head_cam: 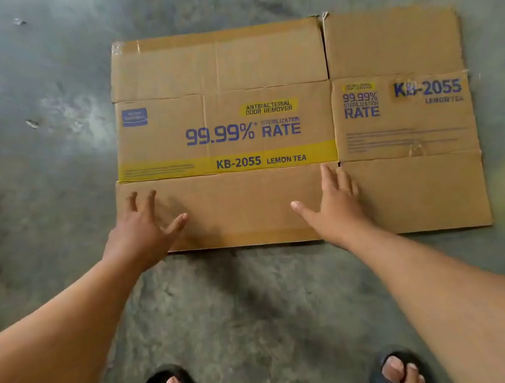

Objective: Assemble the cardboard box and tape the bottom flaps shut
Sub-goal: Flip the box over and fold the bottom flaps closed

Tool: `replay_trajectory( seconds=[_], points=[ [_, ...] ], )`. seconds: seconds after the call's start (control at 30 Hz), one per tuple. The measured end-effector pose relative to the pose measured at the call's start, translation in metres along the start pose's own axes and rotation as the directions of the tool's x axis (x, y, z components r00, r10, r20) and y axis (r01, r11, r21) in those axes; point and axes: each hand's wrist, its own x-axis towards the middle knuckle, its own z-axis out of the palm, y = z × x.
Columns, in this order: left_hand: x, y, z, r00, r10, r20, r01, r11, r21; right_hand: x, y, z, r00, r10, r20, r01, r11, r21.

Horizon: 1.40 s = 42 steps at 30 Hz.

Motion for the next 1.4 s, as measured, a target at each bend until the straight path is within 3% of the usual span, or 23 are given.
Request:
replay_trajectory(
  seconds=[0.17, 0.27, 0.37, 0.47, 0.67, 0.9, 1.0, 1.13, 1.23, 1.33, 1.4],
  points=[
    [0.032, -0.028, 0.039, 0.983, -0.033, -0.183, 0.040, 0.999, 0.032, 0.021, -0.001, 0.049, 0.964, 0.004, -0.267, -0.029, 0.996, -0.090],
    [0.038, -0.035, 0.053, 0.955, -0.094, -0.281, 0.085, 0.995, -0.042, 0.026, 0.001, 0.061, 0.922, 0.005, -0.387, -0.052, 0.993, -0.110],
    [0.039, -0.038, 0.054, 0.935, -0.125, -0.333, 0.100, 0.991, -0.089, 0.025, -0.003, 0.062, 0.910, -0.003, -0.414, -0.019, 0.999, -0.050],
    [0.037, -0.035, 0.044, 0.937, -0.131, -0.323, 0.104, 0.990, -0.100, 0.026, -0.011, 0.046, 0.904, 0.060, -0.423, 0.007, 0.988, 0.155],
    [0.023, -0.021, -0.031, 0.940, -0.086, -0.331, 0.041, 0.989, -0.141, 0.014, -0.030, -0.031, 0.913, 0.132, -0.386, 0.064, 0.887, 0.457],
    [0.003, 0.019, -0.163, 0.877, 0.041, -0.478, -0.128, 0.980, -0.151, -0.013, -0.061, -0.152, 0.841, -0.002, -0.541, 0.262, 0.876, 0.404],
    [-0.002, 0.033, -0.202, 0.854, 0.059, -0.516, -0.171, 0.970, -0.172, -0.028, -0.073, -0.199, 0.838, -0.106, -0.536, 0.410, 0.771, 0.488],
    [-0.014, 0.028, -0.227, 0.854, 0.060, -0.517, -0.235, 0.931, -0.280, -0.052, -0.074, -0.248, 0.864, -0.187, -0.467, 0.491, 0.515, 0.702],
    [-0.028, 0.023, -0.240, 0.849, 0.106, -0.517, -0.291, 0.911, -0.291, -0.065, -0.069, -0.269, 0.816, -0.249, -0.521, 0.578, 0.346, 0.739],
    [-0.041, 0.031, -0.250, 0.828, 0.169, -0.535, -0.363, 0.888, -0.281, -0.072, -0.063, -0.281, 0.781, -0.288, -0.555, 0.621, 0.262, 0.738],
    [-0.047, 0.038, -0.251, 0.811, 0.191, -0.553, -0.399, 0.871, -0.285, -0.070, -0.055, -0.285, 0.778, -0.309, -0.546, 0.625, 0.292, 0.724]
  ],
)
